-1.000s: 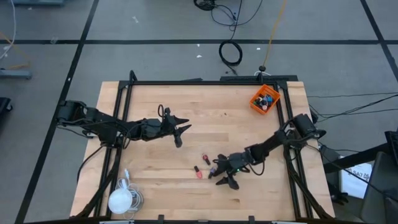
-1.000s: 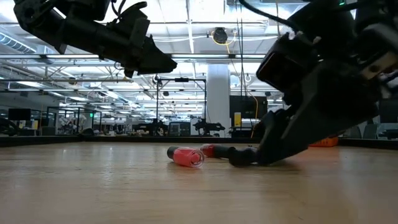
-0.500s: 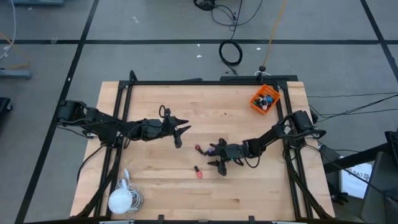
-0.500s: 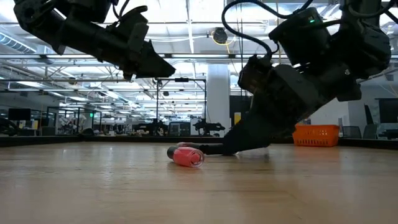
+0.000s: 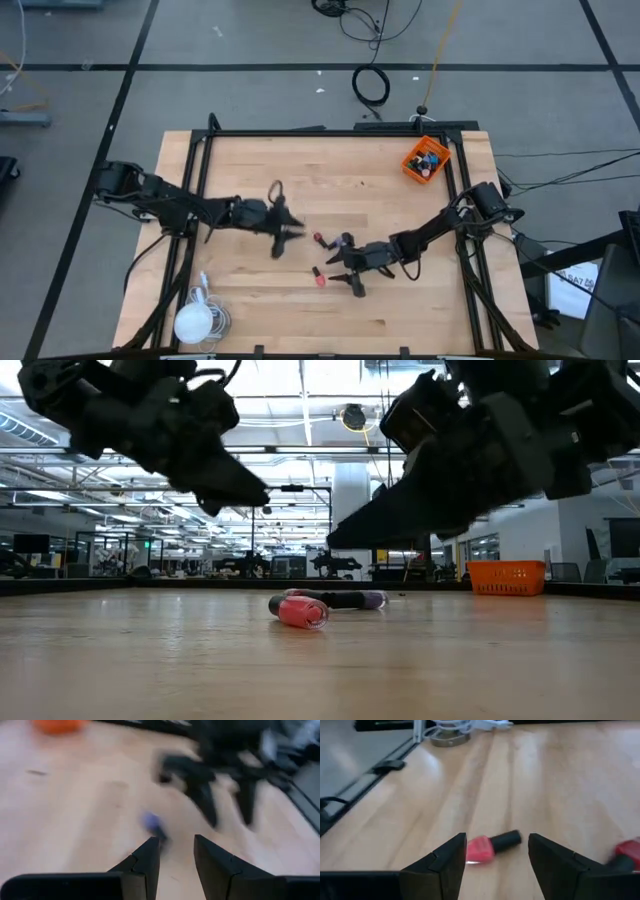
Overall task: Pick & Place Nail Polish
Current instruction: Put the light purple nail polish bottle into the orange basket
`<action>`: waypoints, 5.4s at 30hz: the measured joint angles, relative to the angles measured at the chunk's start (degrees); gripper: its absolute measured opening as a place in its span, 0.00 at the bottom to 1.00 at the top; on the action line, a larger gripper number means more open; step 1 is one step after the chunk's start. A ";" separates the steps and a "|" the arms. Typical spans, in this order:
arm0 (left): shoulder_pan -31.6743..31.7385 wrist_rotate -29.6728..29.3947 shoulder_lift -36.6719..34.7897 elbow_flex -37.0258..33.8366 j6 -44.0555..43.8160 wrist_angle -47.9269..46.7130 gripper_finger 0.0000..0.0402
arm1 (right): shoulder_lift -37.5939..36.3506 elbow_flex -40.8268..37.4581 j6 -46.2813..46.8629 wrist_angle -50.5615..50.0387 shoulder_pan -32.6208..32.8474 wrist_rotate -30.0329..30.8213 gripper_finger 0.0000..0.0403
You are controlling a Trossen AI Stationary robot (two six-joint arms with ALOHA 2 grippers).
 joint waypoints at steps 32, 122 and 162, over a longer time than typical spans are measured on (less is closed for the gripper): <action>-11.43 8.83 24.05 11.28 -5.12 1.70 0.29 | 7.12 9.74 11.39 -13.99 -0.11 -4.08 0.50; -3.02 -13.29 23.91 11.28 1.41 -3.41 0.29 | -3.81 2.61 -5.02 -40.10 -12.06 -4.42 0.35; -1.40 -9.22 23.91 16.25 -33.58 17.60 0.49 | -18.89 2.48 -17.19 -38.32 -2.08 21.20 0.28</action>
